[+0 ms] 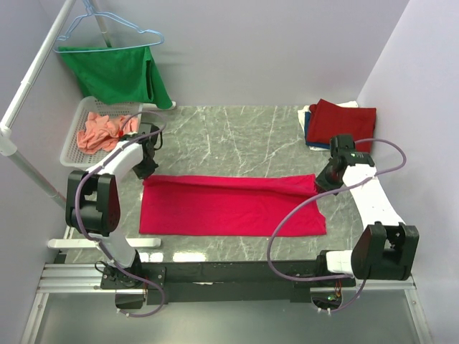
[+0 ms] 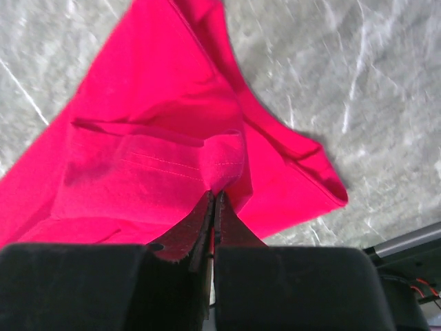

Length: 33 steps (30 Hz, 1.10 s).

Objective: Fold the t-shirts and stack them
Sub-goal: Fold the tshirt

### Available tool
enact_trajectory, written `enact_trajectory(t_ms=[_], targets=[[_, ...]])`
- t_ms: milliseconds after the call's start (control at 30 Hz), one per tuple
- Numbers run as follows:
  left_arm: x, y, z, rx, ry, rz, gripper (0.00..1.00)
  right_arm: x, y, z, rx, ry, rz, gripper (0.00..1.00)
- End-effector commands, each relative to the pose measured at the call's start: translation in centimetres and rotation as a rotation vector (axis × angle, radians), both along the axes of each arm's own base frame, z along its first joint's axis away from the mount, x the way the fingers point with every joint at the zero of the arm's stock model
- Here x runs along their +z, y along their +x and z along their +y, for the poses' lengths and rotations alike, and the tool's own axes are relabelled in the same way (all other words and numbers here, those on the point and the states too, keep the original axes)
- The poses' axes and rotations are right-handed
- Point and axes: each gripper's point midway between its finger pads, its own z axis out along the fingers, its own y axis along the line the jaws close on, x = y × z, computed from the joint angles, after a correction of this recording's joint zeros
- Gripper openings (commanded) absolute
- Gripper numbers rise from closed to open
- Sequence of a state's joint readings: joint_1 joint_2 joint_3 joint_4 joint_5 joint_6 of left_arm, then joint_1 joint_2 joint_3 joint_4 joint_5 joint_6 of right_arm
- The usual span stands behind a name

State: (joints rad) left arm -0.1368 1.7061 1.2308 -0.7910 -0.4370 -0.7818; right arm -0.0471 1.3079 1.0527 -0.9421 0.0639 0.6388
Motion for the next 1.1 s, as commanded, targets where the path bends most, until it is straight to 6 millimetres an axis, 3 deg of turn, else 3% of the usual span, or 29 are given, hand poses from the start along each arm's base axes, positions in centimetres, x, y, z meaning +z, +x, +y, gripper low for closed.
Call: enact_trajectory(t_ms=[0, 800, 833, 933, 1067], targets=[[0.1, -0.7, 0.1, 0.023, -0.008, -0.007, 0.01, 0.2, -1.6, -0.9, -0.032, -0.032, 0.002, 0.00], [-2.9, -5.8, 0.6, 0.060, -0.006, 0.104, 0.02, -3.5, -5.9, -0.7, -0.052, 0.002, 0.112, 0.00], [-3.1, -6.0, 0.6, 0.063, -0.007, 0.114, 0.14, -3.6, -6.1, -0.6, -0.051, 0.005, 0.115, 0.00], [-3.0, -6.3, 0.6, 0.076, -0.005, 0.112, 0.35, -3.9, -6.8, -0.6, -0.048, 0.006, 0.138, 0.08], [-2.1, -6.8, 1.2, 0.110, 0.017, 0.093, 0.42, -3.8, -7.8, -0.6, -0.058, 0.000, 0.149, 0.27]])
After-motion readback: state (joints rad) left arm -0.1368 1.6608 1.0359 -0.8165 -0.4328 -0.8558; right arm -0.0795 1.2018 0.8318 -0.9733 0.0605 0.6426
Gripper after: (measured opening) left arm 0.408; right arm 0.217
